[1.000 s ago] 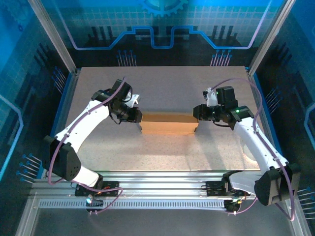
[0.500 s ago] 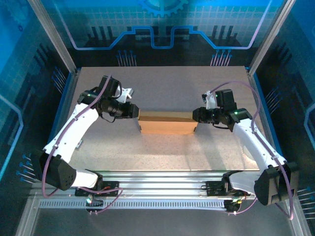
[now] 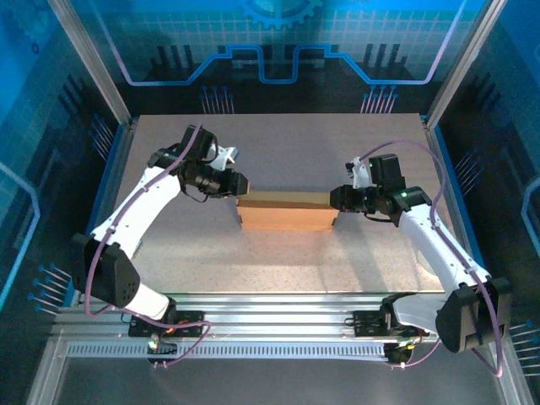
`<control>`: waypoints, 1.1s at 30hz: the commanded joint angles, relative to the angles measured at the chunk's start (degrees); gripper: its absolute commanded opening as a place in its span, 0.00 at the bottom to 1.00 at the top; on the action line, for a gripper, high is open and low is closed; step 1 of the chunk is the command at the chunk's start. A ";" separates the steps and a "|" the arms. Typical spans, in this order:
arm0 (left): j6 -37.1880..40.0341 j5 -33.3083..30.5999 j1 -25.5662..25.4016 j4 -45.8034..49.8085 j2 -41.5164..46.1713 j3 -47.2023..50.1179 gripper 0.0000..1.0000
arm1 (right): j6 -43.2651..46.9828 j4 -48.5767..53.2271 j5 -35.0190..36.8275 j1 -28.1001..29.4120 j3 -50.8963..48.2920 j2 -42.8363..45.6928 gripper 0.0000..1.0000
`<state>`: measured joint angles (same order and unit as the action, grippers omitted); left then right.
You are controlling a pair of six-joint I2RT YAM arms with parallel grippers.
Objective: Fold the paper box
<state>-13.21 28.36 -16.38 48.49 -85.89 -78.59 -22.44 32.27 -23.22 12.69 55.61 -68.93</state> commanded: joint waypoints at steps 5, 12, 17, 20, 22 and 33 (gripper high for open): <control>0.91 1.92 0.21 -1.57 0.64 2.91 0.33 | 1.07 1.97 -0.42 -0.61 -2.62 0.38 0.17; -0.28 3.37 0.12 -3.79 1.20 7.18 0.33 | 1.08 2.02 0.04 -0.58 -2.95 0.39 0.17; -0.66 -0.35 0.12 -5.25 2.64 10.07 0.32 | 0.82 1.48 0.44 -0.53 -4.10 0.37 0.17; -1.18 -2.24 0.06 -6.34 3.75 12.30 0.32 | 0.99 1.39 1.95 -0.47 -4.85 0.46 0.17; -1.72 -3.38 -0.21 -8.05 4.76 14.35 0.32 | 1.13 1.31 3.20 -0.38 -4.90 0.53 0.17; -5.11 -13.13 -1.97 -12.27 5.37 20.45 0.27 | 1.18 1.86 11.29 2.06 -7.60 -0.42 0.17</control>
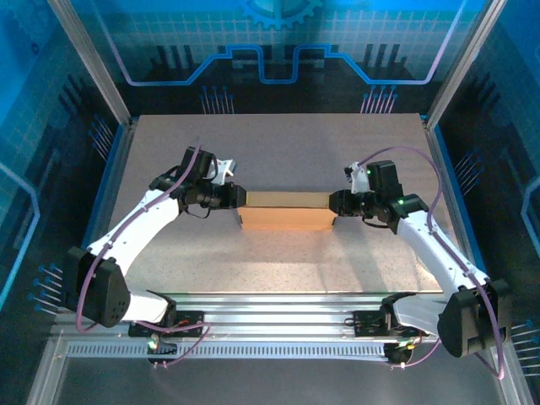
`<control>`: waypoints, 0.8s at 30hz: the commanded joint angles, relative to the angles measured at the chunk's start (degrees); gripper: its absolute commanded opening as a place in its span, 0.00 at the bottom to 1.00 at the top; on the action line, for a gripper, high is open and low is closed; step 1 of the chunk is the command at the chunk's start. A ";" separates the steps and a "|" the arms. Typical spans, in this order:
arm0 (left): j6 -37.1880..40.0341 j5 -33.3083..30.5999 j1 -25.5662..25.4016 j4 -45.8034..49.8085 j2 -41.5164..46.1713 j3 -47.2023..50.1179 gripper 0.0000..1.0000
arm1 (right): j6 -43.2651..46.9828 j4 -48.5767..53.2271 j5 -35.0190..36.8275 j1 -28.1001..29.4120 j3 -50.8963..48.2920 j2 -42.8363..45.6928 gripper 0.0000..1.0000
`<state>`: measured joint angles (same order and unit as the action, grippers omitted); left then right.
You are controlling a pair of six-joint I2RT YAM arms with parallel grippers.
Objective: Fold the paper box
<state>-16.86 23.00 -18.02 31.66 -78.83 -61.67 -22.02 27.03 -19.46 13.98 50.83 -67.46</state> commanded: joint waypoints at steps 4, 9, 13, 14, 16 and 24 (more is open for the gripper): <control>-2.71 -9.19 -0.37 2.12 -0.07 6.79 0.23 | 0.17 5.57 11.61 1.78 -4.79 -1.09 0.18; -4.65 -6.57 -0.35 -1.09 1.66 8.17 0.26 | 0.51 3.96 11.88 2.54 -5.17 -0.06 0.21; -7.09 -2.87 -0.35 -3.30 4.18 6.27 0.29 | 2.03 3.22 10.81 4.00 -2.59 2.66 0.26; -7.92 -2.07 -0.30 -4.09 4.88 6.00 0.30 | 2.47 3.22 10.40 4.38 -1.81 3.24 0.29; -9.33 -0.59 -0.36 -5.63 6.64 5.36 0.32 | 3.72 3.04 9.80 5.23 -0.74 4.32 0.36; -10.21 1.49 -0.35 -6.68 12.14 2.04 0.66 | 10.78 2.76 9.64 8.15 4.81 6.21 0.77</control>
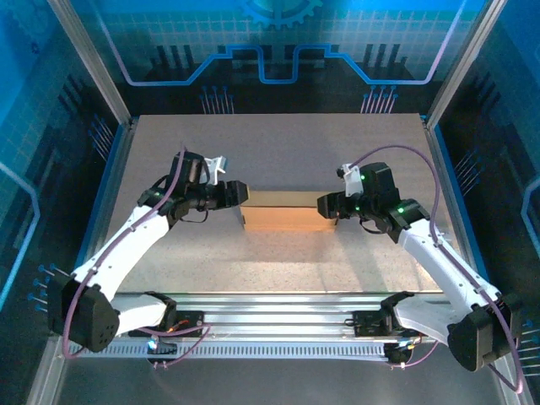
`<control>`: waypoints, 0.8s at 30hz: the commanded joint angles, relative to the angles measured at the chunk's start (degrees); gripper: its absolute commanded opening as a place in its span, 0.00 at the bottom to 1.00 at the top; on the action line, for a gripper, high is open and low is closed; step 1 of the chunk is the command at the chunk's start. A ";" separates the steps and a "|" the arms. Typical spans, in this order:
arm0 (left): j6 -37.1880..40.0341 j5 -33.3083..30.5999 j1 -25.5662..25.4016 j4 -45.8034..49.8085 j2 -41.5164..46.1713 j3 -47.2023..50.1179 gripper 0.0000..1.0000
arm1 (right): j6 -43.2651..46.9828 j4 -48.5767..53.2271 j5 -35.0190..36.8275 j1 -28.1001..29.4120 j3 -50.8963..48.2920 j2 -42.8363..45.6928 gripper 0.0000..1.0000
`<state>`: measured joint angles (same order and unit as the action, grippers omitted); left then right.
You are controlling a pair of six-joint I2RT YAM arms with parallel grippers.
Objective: Fold the paper box
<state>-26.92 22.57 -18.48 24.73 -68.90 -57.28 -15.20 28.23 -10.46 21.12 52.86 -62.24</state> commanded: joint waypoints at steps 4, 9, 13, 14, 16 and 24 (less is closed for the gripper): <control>1.59 2.23 0.13 2.11 4.80 -3.27 0.99 | 9.08 3.88 -1.28 1.98 6.24 -0.56 1.00; 8.49 5.80 0.25 3.57 11.38 -1.04 0.99 | 21.23 11.88 1.70 7.56 13.42 -5.96 1.00; 11.47 7.60 0.29 4.05 18.06 2.57 0.99 | 26.03 15.30 5.18 10.95 18.42 -10.75 1.00; 12.10 8.68 0.25 4.35 19.87 3.55 0.99 | 27.35 16.42 4.99 11.56 19.80 -12.29 1.00; 13.11 9.94 0.27 5.36 23.00 5.29 0.99 | 29.70 19.22 5.52 12.79 22.76 -15.72 1.00; 12.84 13.14 0.26 6.51 30.58 11.69 0.99 | 35.88 26.66 11.45 16.19 33.38 -29.01 1.00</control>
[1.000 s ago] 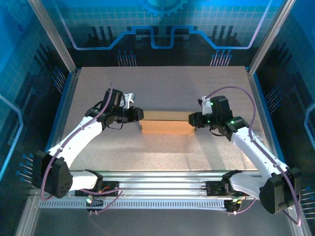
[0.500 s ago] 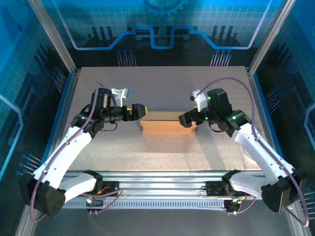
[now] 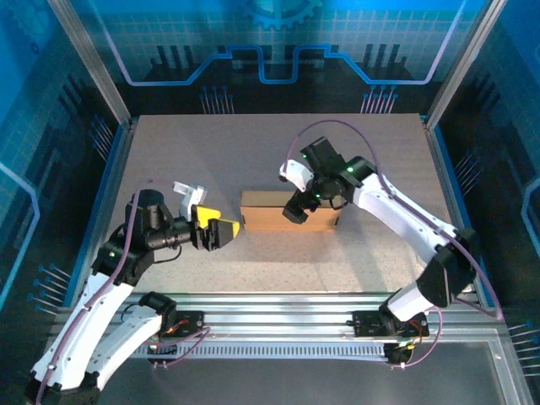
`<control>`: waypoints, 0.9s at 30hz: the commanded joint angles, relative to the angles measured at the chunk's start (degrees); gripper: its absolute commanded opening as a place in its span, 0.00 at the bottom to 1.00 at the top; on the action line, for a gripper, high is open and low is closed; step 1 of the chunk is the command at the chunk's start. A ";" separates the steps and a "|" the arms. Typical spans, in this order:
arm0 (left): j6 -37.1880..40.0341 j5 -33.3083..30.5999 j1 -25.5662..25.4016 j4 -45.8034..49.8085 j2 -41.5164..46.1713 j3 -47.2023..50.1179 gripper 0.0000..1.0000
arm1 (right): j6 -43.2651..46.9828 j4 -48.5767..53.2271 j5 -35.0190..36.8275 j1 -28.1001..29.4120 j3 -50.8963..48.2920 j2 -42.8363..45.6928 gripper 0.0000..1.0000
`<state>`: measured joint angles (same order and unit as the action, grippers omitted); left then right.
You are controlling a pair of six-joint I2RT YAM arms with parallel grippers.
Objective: Fold the paper box
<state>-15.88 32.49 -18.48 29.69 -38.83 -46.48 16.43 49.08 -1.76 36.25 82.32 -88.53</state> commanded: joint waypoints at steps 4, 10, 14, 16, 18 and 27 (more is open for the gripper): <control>1.51 4.27 0.28 1.45 -0.18 0.91 0.99 | 5.76 7.00 3.51 1.67 7.28 -6.93 1.00; 1.81 3.66 0.30 2.10 -1.02 0.63 0.99 | 7.04 7.80 3.18 2.35 11.04 -12.25 1.00; 2.23 3.00 0.29 2.61 -1.28 0.46 0.99 | 6.71 8.73 0.92 2.53 12.98 -15.13 0.99; 2.25 2.84 0.29 2.73 -1.35 0.46 0.99 | 6.36 8.84 0.56 2.60 13.47 -16.39 0.97; 2.34 2.84 0.31 2.79 -1.50 0.45 0.99 | 5.85 8.85 -0.12 2.64 13.69 -17.16 0.93; 2.55 2.68 0.29 3.09 -2.02 0.39 0.99 | 3.75 8.80 -2.56 2.74 12.13 -17.73 0.80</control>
<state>-14.59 34.79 -18.48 31.70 -40.84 -45.67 21.06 56.12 -2.24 37.98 94.24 -105.67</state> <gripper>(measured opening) 0.994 0.809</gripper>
